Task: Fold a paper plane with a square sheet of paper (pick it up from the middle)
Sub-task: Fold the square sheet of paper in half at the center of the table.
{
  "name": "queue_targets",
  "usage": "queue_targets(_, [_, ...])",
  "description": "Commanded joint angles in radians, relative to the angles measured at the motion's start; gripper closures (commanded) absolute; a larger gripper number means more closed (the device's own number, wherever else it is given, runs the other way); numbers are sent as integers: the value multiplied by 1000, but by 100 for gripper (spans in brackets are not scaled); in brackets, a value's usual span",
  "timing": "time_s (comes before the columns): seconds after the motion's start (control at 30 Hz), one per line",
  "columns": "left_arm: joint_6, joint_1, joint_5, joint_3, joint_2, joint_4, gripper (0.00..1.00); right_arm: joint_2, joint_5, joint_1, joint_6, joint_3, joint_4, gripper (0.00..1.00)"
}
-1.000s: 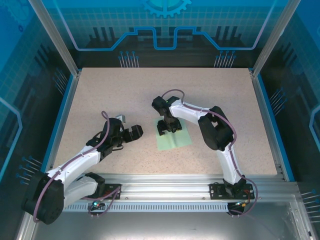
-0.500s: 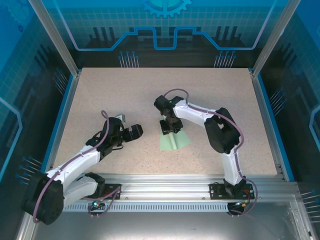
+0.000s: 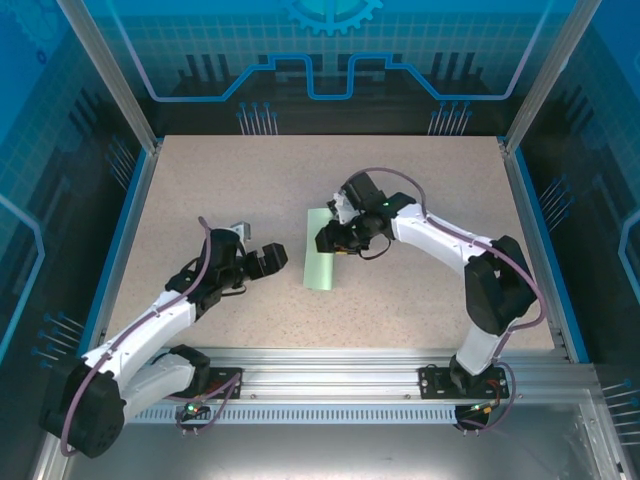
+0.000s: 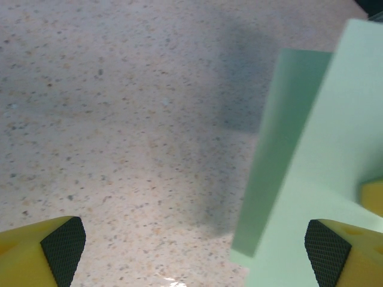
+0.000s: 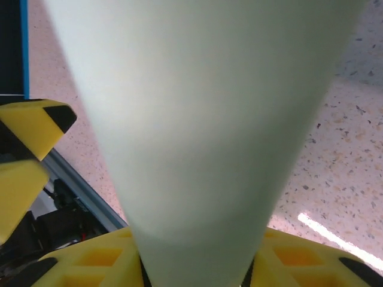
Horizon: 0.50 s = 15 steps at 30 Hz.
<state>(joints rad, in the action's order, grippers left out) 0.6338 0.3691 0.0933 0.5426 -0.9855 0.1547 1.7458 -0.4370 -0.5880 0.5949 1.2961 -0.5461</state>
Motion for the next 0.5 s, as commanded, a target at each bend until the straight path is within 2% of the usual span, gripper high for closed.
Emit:
queue_targets(0.0, [38,-7,94,38,12,34,1,54,-113,45,16,-76,72,57])
queue_targets(0.17, [68,1,131,39,-12,26,2,96,-117,106,-45,-124,54,51])
queue_targets(0.23, [76,6,132,43,-32,22,1,103,-86,131,-73,-127,17,49])
queue_targets(0.33, [82,25,134,61,-70,10,2,108,-54,158,-121,-130,-31,39])
queue_targets(0.47, [81,61,126,102,-147,-5,1,109,26,167,-144,-125,-87,34])
